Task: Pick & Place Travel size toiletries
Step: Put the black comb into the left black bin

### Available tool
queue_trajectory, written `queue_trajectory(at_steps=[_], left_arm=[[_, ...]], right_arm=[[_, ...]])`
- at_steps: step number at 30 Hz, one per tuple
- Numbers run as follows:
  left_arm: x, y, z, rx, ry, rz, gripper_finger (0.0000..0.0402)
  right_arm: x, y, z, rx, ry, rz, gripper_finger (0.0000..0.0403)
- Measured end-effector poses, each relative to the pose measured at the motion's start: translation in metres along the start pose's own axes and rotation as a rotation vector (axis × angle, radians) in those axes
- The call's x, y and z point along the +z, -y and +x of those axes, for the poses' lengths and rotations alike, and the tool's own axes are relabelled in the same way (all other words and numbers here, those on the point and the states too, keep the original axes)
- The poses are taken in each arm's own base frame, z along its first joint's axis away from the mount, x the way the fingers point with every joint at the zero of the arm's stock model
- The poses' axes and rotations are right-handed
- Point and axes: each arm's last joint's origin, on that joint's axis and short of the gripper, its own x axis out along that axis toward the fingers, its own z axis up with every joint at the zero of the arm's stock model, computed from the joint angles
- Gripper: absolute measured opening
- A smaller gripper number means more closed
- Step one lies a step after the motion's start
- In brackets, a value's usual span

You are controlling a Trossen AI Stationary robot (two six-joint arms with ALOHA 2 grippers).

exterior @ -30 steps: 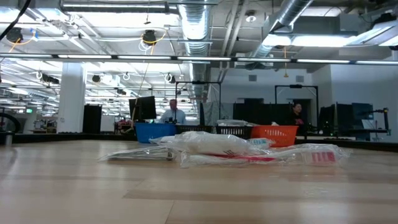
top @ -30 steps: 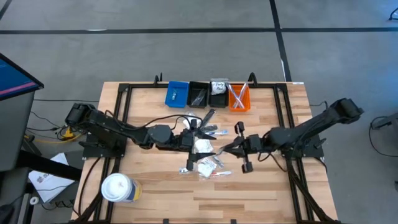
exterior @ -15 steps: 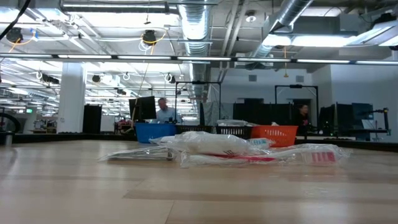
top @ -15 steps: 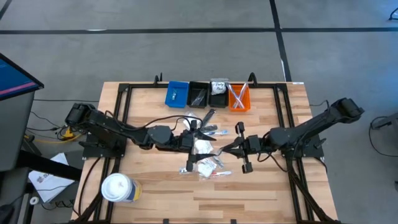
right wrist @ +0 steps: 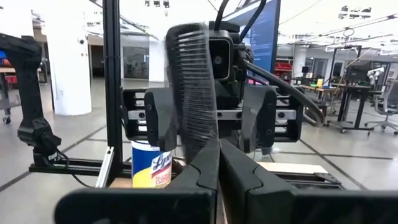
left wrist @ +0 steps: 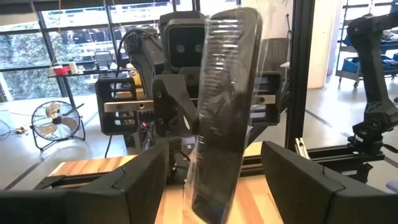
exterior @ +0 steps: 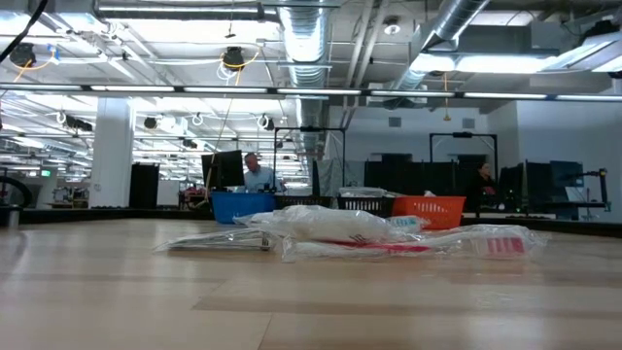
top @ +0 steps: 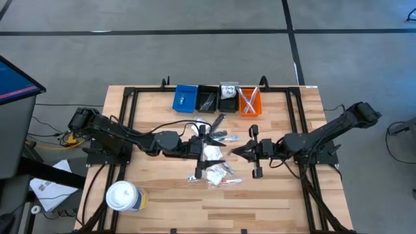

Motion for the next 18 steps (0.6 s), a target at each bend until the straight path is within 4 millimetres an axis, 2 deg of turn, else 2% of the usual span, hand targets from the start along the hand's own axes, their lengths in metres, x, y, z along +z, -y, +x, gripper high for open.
queue_trajectory(at_steps=[10, 18], left_arm=[[-0.0002, -0.0038, -0.0002, 0.133, -0.012, 0.001, 0.0242], [-0.0004, -0.0055, -0.0001, 0.158, -0.015, 0.001, 0.0171]], right_arm=[[0.0015, 0.0004, 0.0021, -0.035, 0.036, 0.008, 0.0], [0.0016, 0.0004, 0.002, -0.034, 0.036, 0.008, 0.0]])
